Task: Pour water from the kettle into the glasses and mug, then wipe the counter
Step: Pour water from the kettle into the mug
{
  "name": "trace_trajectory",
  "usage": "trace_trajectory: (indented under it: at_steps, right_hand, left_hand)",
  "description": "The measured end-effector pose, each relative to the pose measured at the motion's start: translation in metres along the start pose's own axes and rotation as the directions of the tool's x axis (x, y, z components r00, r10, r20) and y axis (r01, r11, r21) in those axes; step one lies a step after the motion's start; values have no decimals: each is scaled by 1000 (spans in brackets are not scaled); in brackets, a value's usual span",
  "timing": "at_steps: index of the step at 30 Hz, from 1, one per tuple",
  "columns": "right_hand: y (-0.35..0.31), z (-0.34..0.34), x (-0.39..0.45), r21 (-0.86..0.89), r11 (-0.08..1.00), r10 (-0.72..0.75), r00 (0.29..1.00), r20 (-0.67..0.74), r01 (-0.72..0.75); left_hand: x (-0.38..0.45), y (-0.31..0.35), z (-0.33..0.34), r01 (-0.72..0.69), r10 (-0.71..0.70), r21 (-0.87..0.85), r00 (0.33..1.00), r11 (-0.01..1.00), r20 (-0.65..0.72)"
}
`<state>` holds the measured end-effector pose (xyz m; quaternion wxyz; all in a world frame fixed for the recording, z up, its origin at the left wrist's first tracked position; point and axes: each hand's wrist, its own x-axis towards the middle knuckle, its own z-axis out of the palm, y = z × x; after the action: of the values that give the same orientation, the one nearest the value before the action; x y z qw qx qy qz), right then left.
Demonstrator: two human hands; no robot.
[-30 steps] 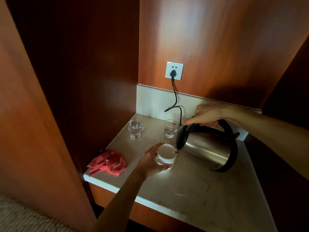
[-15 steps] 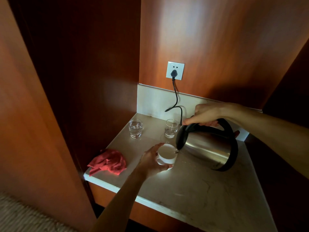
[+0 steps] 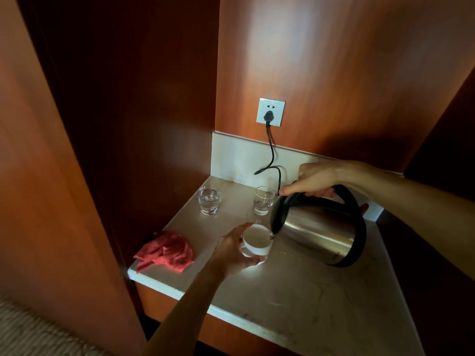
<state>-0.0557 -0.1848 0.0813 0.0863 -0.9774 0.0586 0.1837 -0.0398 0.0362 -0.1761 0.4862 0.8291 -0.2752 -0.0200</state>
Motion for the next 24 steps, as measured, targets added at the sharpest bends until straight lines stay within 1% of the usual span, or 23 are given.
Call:
trace_trajectory:
  at_steps: [5,18,24]
  right_hand:
    - [-5,-2,-2,-15,1000,-9,1000,12,9]
    - [-11,-3,-3,-23,1000,-3,1000,30,4]
    - [-9,-2,-6,-14,1000,2,1000,27,-1]
  left_hand:
    - [1,-2,1,-5,6,24,1000,1000,-5]
    - [1,-1,0,-5,5,10,1000,1000,-9]
    - [0,1,-1,-26,27,16,1000,1000,-15]
